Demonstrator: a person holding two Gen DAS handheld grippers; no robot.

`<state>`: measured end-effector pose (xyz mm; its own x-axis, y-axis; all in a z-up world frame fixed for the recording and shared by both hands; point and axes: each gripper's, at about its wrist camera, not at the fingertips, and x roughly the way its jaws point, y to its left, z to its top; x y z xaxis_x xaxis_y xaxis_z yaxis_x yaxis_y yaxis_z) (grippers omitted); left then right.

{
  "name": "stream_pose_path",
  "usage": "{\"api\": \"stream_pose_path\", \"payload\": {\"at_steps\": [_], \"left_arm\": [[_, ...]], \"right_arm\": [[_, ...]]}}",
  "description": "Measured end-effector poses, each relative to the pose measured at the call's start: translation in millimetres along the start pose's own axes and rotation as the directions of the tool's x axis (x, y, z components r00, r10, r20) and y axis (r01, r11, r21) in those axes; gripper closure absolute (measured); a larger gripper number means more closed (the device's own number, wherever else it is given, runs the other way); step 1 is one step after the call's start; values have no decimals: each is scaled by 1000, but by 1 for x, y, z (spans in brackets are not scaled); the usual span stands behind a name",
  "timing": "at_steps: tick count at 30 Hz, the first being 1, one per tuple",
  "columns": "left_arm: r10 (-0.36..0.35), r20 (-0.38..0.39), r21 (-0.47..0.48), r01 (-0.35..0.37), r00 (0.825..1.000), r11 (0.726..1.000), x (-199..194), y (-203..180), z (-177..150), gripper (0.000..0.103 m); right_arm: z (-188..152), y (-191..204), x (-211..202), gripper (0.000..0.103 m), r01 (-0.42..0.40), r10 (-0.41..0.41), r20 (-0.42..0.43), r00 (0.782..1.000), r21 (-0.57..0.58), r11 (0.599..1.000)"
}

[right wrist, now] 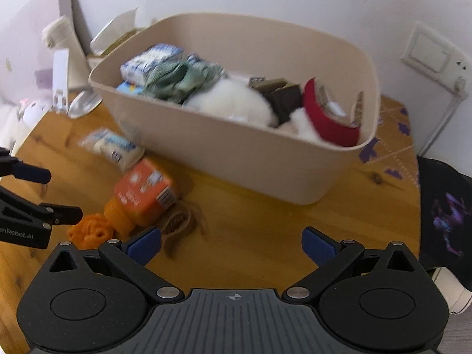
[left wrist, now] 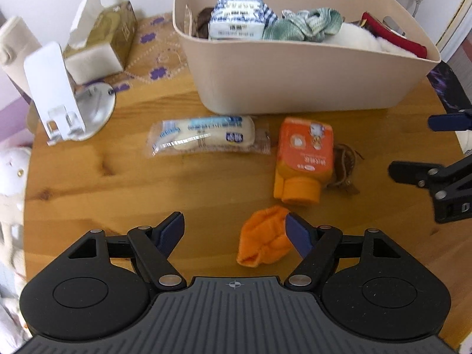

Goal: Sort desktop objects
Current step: 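Move both tools back to the table toward the orange cloth and hair clip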

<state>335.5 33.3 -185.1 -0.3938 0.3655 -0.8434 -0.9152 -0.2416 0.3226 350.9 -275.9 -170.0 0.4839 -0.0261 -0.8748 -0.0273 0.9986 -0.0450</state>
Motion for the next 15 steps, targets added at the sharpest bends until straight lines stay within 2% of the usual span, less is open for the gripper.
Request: {"api": "stream_pose_path", "payload": {"at_steps": [7, 9, 10, 15], "left_arm": [[-35, -58, -9, 35, 998, 999, 11, -7, -8, 26], [-50, -79, -12, 49, 996, 999, 16, -8, -10, 26], [-53, -104, -82, 45, 993, 996, 19, -9, -10, 26], [-55, -129, -60, 48, 990, 997, 29, -12, -10, 26]], "right_arm": [[-4, 5, 18, 0, -64, 63, -39, 997, -20, 998], [-6, 5, 23, 0, -105, 105, -40, 994, -14, 994], [-7, 6, 25, 0, -123, 122, -40, 992, -14, 992], [-8, 15, 36, 0, -159, 155, -47, 987, -78, 984]]}}
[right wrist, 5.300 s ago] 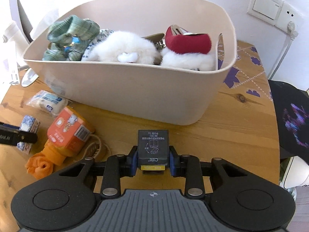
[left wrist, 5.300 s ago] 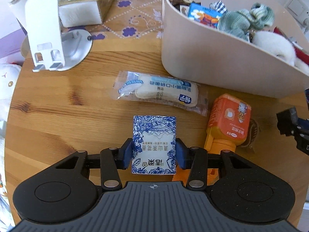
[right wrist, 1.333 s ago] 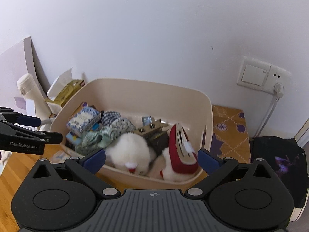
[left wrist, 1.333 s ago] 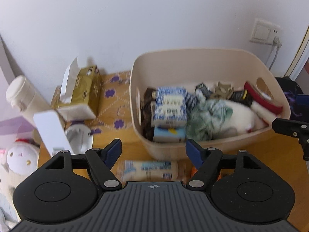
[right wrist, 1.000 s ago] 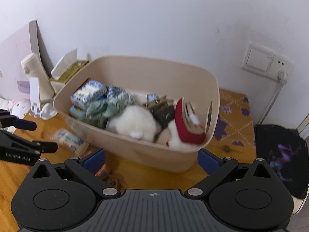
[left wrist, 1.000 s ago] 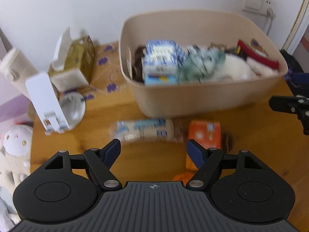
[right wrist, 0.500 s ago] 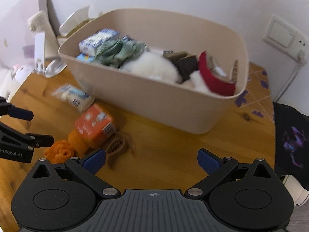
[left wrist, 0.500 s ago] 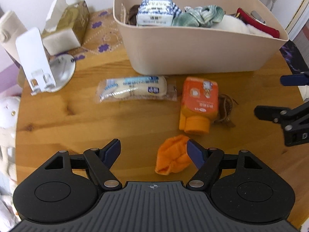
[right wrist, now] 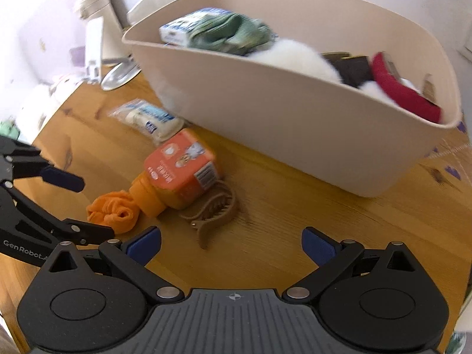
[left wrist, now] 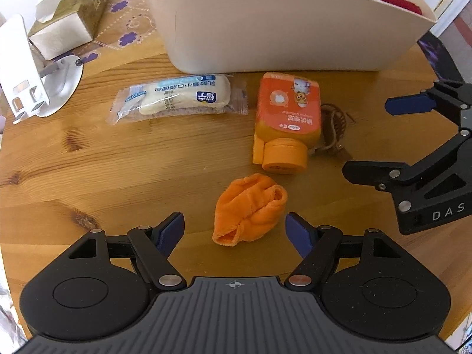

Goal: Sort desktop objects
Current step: 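Move both tools back to the table toward the orange cloth and hair clip, then grasp the brown hair clip with the right tool while the left tool grasps the orange cloth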

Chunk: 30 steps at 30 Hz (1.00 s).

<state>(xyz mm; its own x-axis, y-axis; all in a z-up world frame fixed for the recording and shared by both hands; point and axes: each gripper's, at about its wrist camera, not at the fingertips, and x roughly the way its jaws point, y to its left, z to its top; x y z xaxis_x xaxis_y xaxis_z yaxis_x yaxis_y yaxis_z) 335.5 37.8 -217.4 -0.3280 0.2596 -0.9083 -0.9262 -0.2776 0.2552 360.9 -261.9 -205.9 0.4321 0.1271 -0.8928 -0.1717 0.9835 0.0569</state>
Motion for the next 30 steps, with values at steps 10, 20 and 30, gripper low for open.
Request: {"api": "stream_pose_path", "payload": {"at_steps": [10, 20, 30], "left_arm": [[-21, -10, -21, 21, 1000, 1000, 11, 6, 6, 26], [6, 24, 19, -7, 1000, 1000, 9, 5, 9, 50], [26, 45, 49, -28, 999, 998, 3, 7, 1, 88]], "right_arm": [[6, 4, 15, 5, 1, 0, 4, 1000, -84, 996], [10, 11, 25, 17, -11, 13, 18, 1000, -138, 990], [11, 17, 20, 48, -30, 33, 12, 999, -151, 988]]}}
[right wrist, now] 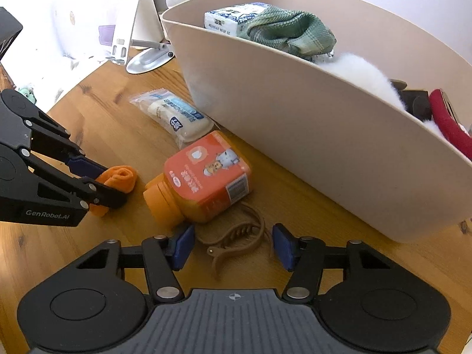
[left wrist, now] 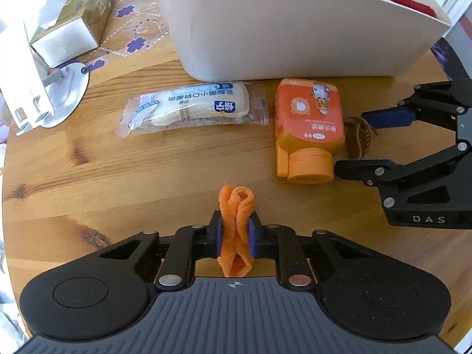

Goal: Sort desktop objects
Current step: 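Grasp the brown hair clip with the right tool while the left tool grasps the orange cloth, then lift the hair clip and orange cloth and carry them over the basket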

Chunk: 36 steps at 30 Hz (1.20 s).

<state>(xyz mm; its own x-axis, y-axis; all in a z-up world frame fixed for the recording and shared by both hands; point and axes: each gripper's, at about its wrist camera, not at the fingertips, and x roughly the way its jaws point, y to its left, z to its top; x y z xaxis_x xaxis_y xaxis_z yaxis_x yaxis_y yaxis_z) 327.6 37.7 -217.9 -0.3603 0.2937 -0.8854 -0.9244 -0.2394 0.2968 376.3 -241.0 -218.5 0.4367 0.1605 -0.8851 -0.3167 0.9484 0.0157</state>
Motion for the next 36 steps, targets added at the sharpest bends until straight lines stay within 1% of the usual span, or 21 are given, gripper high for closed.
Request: {"api": "stream_pose_path", "payload": {"at_steps": [4, 9, 13, 17, 20, 27, 32, 36], "left_arm": [[-9, 13, 14, 9, 1000, 1000, -4, 2, -6, 89], [-18, 34, -14, 18, 999, 1000, -9, 11, -12, 89], [-7, 55, 6, 7, 998, 1000, -17, 13, -16, 89], [-10, 79, 0, 10, 997, 1000, -29, 16, -20, 89], [-16, 102, 2, 16, 995, 1000, -38, 17, -21, 89], [-18, 160, 45, 11, 987, 999, -57, 21, -21, 89], [-27, 202, 49, 17, 979, 999, -71, 21, -15, 89], [-35, 240, 60, 21, 970, 998, -82, 20, -6, 89]], "right_arm": [[-5, 5, -4, 49, -4, 4, 1, 1000, 7, 1000], [-17, 11, -18, 49, -9, 7, 30, 1000, 59, 998], [-27, 17, -29, 48, -9, 5, 43, 999, 73, 997], [-33, 18, -42, 48, -7, 3, 54, 999, 82, 997], [-37, 15, -56, 48, -21, 12, 85, 996, 112, 993], [-45, 10, -84, 48, 3, -24, 142, 990, 145, 989], [-44, 9, -107, 48, 33, -60, 199, 978, 137, 990], [-41, 8, -121, 48, 43, -81, 243, 967, 158, 987]]}}
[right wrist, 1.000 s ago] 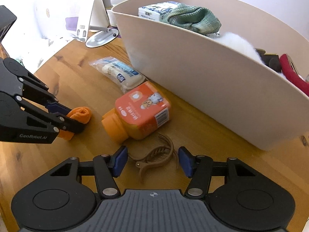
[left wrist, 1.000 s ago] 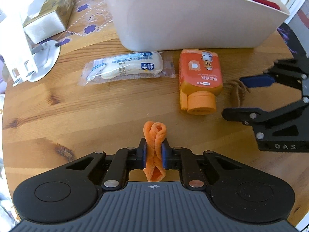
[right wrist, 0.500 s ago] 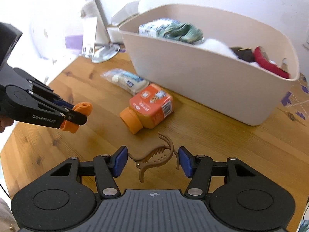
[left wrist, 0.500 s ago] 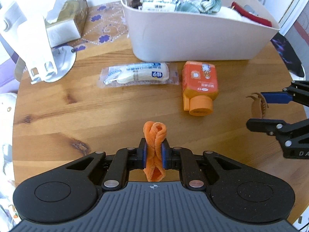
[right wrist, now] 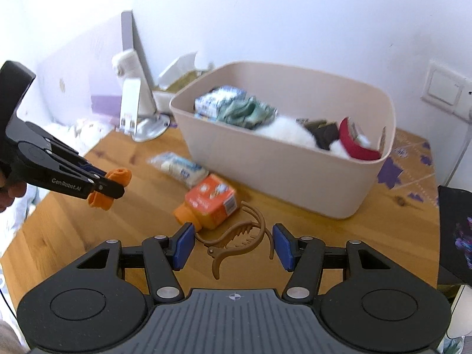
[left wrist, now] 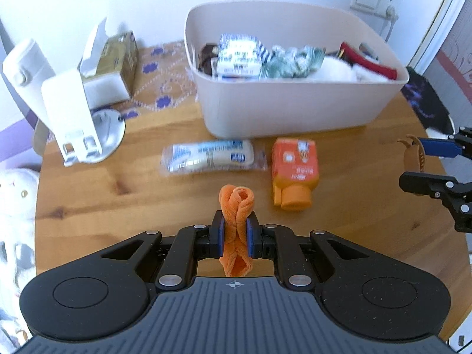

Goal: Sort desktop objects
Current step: 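Lift the hair clip and orange cloth and carry them over the basket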

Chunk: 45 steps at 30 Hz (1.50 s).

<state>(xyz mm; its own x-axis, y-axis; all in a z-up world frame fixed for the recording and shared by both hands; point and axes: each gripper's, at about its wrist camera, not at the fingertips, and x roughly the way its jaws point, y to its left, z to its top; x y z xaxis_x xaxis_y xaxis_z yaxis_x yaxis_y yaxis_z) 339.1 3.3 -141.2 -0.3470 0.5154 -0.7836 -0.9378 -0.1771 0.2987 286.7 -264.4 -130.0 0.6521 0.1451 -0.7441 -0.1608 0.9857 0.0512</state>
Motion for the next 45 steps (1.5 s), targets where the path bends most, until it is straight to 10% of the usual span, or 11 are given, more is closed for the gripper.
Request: {"api": "stream_pose_path", "payload": {"at_steps": [26, 45], "left_arm": [[-26, 286, 121, -9, 958, 993, -34, -9, 115, 89], [-43, 221, 144, 11, 974, 989, 26, -37, 172, 89]], "right_arm": [[68, -42, -29, 48, 121, -127, 164, 978, 44, 992], [111, -78, 31, 48, 240, -248, 85, 965, 93, 966]]}}
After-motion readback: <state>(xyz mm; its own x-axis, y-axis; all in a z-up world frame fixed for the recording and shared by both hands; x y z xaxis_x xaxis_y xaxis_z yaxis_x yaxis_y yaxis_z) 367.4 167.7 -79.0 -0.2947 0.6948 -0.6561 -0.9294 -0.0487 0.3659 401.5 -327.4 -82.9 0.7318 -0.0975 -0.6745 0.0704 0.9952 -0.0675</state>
